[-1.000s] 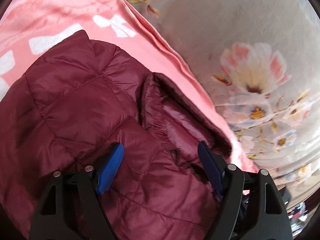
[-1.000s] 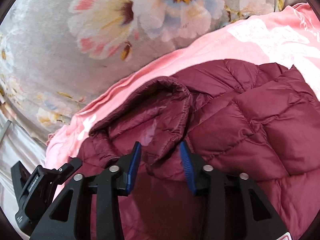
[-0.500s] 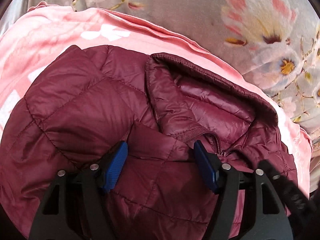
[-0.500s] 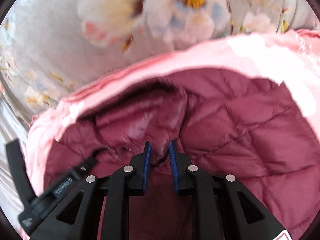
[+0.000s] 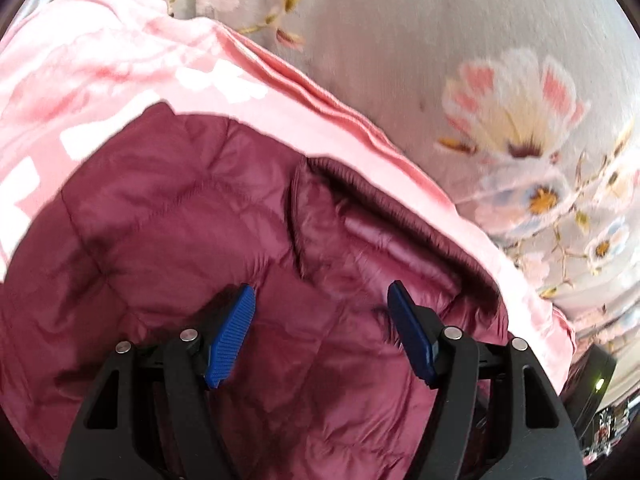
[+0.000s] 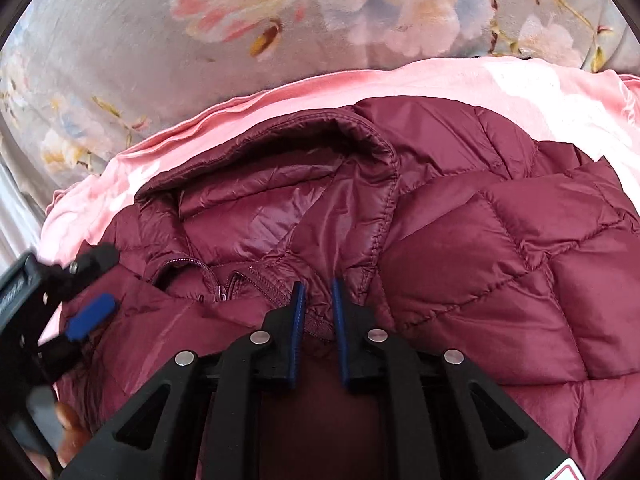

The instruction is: Fold large clothes

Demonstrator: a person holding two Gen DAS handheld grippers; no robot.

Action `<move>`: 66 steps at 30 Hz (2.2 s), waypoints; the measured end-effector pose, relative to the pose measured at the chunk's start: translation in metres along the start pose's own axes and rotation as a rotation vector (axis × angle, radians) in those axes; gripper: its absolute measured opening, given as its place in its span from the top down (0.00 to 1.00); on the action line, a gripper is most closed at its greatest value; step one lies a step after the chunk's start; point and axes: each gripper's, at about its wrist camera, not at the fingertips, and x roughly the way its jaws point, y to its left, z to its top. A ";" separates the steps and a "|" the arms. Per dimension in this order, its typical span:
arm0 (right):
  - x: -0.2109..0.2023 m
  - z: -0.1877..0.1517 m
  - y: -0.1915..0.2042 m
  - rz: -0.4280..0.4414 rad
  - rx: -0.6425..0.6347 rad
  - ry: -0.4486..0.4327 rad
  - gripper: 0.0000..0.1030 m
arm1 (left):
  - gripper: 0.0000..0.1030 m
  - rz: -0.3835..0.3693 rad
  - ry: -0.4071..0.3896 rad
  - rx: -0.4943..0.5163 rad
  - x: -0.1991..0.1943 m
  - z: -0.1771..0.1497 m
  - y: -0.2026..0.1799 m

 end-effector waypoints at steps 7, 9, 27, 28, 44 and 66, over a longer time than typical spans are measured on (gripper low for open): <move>-0.007 0.008 0.011 -0.016 -0.034 0.000 0.86 | 0.38 0.168 0.065 0.156 0.033 -0.016 -0.016; -0.013 0.015 0.011 0.027 -0.006 -0.025 0.83 | 0.38 0.194 0.066 0.186 0.034 -0.018 -0.021; 0.026 0.063 -0.025 0.276 0.441 -0.070 0.95 | 0.37 0.143 0.035 0.157 0.034 -0.017 -0.009; 0.022 0.059 -0.023 0.266 0.409 -0.080 0.96 | 0.37 0.135 0.031 0.152 0.033 -0.017 -0.008; -0.004 0.014 -0.013 0.077 0.017 -0.042 0.96 | 0.38 0.111 -0.014 0.088 0.019 0.015 -0.012; 0.009 0.026 0.008 -0.085 -0.094 -0.097 0.96 | 0.41 0.174 0.021 0.144 0.045 0.003 -0.004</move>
